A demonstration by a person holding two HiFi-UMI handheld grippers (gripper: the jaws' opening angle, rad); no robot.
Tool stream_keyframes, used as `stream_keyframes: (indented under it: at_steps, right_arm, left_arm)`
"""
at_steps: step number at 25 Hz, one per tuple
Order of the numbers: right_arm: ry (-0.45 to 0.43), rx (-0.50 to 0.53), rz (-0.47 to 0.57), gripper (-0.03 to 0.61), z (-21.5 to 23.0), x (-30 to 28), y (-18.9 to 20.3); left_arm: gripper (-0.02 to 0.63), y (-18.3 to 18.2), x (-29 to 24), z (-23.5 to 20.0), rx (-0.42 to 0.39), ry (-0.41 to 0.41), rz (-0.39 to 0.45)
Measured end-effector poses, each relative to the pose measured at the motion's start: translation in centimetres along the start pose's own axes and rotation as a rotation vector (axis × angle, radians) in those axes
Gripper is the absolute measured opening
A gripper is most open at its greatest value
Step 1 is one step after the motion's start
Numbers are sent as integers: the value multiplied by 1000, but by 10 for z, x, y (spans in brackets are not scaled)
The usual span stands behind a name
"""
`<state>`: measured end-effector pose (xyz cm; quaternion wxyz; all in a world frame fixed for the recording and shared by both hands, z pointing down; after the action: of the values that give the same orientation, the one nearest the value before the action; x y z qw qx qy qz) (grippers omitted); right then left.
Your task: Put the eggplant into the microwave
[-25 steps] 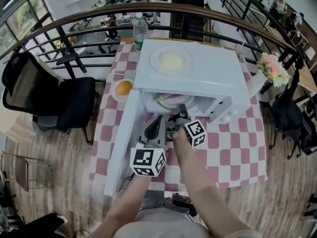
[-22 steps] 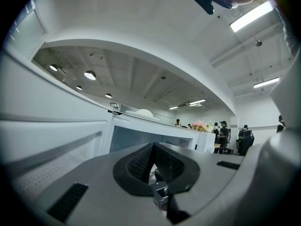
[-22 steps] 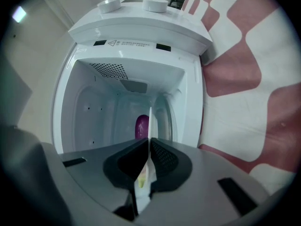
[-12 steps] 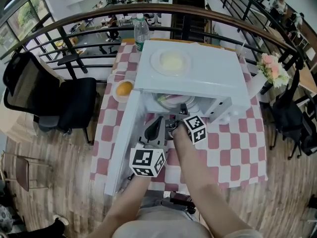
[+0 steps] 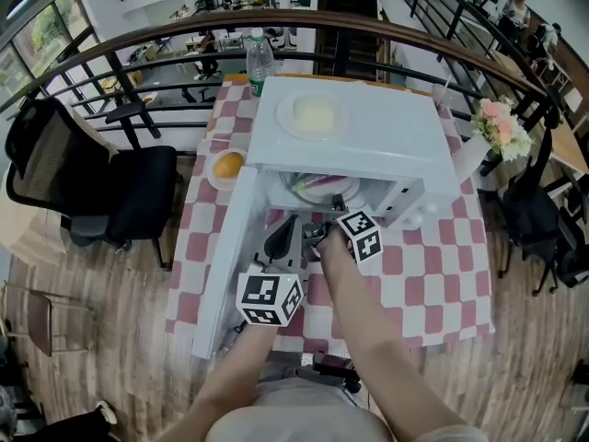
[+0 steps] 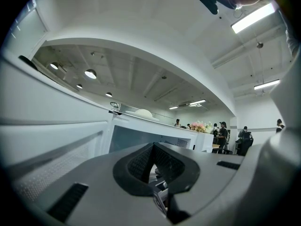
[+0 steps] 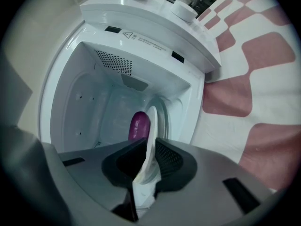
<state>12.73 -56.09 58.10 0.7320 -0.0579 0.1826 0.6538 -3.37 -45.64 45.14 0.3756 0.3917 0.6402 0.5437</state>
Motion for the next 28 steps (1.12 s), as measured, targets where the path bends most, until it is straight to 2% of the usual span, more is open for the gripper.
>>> stream_keyframes:
  at_steps: [5, 15, 24, 28]
  right_arm:
    - [6, 14, -10, 95, -1, 5, 1]
    - [29, 45, -41, 101, 7, 19, 1]
    - [-51, 128, -64, 50, -1, 46, 0]
    - [-133, 137, -74, 25, -3, 62, -2]
  left_arm:
    - [5, -1, 1, 3, -1, 9, 5]
    - [5, -2, 8, 8, 2, 10, 4]
    - [5, -3, 22, 18, 9, 0, 11]
    - [5, -4, 31, 24, 7, -2, 15]
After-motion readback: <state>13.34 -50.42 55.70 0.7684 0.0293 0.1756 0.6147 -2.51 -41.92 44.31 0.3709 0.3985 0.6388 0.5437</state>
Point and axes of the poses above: the fingertips, and each gripper's own axes: x backward along the fingers, z to its right, y out of its underside, the point moved 7 cm from there along x, backward along the fingers, and after that the axes turned 7 degrees about -x, right-handed, at the moved point
